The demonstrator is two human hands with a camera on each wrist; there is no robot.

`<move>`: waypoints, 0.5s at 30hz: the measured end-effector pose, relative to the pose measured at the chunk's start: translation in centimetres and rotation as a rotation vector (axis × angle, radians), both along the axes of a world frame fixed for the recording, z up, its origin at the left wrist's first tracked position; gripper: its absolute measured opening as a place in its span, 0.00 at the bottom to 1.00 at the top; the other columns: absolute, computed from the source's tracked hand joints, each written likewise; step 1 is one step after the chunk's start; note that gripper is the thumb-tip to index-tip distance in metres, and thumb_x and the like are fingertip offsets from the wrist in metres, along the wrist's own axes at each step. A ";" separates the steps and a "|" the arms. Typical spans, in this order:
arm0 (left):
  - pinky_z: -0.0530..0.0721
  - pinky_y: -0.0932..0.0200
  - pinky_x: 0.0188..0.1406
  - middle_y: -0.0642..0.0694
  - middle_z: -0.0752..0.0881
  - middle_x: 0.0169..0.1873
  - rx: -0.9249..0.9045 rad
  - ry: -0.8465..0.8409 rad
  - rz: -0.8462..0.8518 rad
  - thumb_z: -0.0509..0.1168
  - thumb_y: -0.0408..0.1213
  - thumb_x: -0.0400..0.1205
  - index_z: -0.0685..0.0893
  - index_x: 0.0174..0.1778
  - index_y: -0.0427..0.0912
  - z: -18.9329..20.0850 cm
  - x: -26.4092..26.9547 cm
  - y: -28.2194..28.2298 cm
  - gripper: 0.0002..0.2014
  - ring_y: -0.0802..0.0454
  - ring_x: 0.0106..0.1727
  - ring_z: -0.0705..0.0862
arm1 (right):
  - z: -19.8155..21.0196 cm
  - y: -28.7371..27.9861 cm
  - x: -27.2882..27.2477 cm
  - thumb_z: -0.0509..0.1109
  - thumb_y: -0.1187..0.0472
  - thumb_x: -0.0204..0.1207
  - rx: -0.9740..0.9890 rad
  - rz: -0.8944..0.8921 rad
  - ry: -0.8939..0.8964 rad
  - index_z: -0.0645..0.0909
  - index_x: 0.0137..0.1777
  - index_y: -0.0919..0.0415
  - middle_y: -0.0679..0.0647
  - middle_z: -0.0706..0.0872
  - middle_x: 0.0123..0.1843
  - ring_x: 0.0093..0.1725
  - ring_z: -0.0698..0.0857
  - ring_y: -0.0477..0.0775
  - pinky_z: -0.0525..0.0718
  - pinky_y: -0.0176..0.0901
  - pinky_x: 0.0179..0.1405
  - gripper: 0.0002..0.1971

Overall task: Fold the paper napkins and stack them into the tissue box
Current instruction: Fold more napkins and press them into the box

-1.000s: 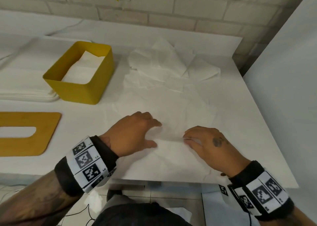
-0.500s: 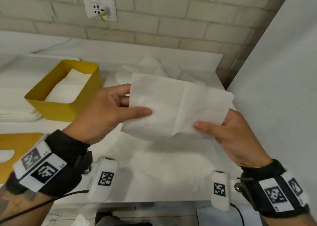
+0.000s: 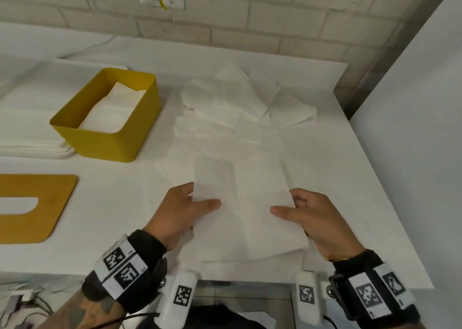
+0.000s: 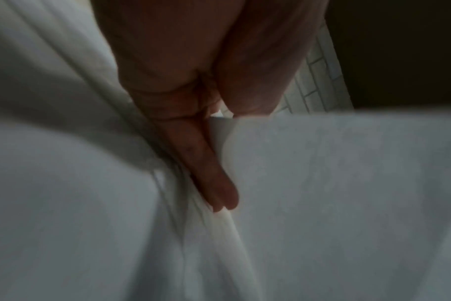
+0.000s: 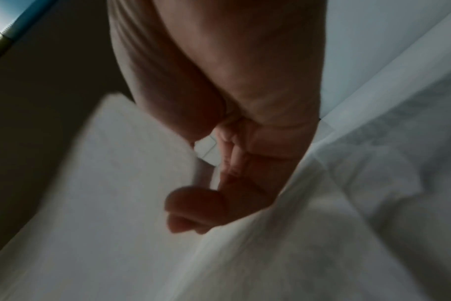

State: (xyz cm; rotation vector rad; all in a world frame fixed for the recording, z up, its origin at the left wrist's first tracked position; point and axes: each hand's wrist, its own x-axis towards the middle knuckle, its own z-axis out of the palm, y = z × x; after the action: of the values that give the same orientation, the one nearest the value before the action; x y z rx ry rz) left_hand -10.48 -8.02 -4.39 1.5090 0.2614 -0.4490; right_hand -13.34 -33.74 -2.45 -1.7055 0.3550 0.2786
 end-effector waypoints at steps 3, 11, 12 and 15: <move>0.92 0.44 0.57 0.38 0.94 0.53 -0.034 0.049 -0.017 0.74 0.24 0.80 0.87 0.63 0.35 -0.5 -0.2 0.4 0.16 0.38 0.54 0.93 | 0.0 0.1 -0.2 0.80 0.66 0.75 -0.109 -0.005 -0.026 0.90 0.55 0.56 0.47 0.95 0.50 0.52 0.93 0.48 0.88 0.42 0.54 0.10; 0.85 0.40 0.60 0.36 0.91 0.58 -0.148 0.205 0.091 0.67 0.53 0.87 0.85 0.66 0.31 -1.1 -0.3 0.5 0.27 0.35 0.56 0.88 | 3.0 6.6 -1.0 0.77 0.48 0.78 -0.327 0.405 -0.128 0.81 0.66 0.34 0.39 0.84 0.53 0.41 0.86 0.37 0.79 0.23 0.43 0.18; 0.85 0.40 0.57 0.33 0.91 0.57 -0.154 0.227 0.110 0.64 0.59 0.87 0.87 0.65 0.32 -1.0 -0.3 0.5 0.30 0.34 0.55 0.88 | 2.5 7.4 -1.1 0.76 0.44 0.77 -0.353 0.491 -0.100 0.79 0.71 0.35 0.38 0.83 0.56 0.42 0.86 0.36 0.79 0.25 0.45 0.22; 0.88 0.49 0.47 0.34 0.93 0.51 -0.194 0.232 0.117 0.60 0.64 0.84 0.90 0.59 0.38 -0.7 -0.3 0.5 0.31 0.41 0.48 0.91 | 1.2 8.3 -1.5 0.75 0.36 0.75 -0.405 0.606 -0.041 0.76 0.75 0.36 0.34 0.82 0.61 0.49 0.83 0.36 0.79 0.29 0.53 0.28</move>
State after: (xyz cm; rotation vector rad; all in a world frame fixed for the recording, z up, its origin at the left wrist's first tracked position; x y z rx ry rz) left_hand -10.73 -7.50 -5.09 1.2458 0.4725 -0.5412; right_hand -14.82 -25.47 -1.26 -2.1917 -0.1626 0.6448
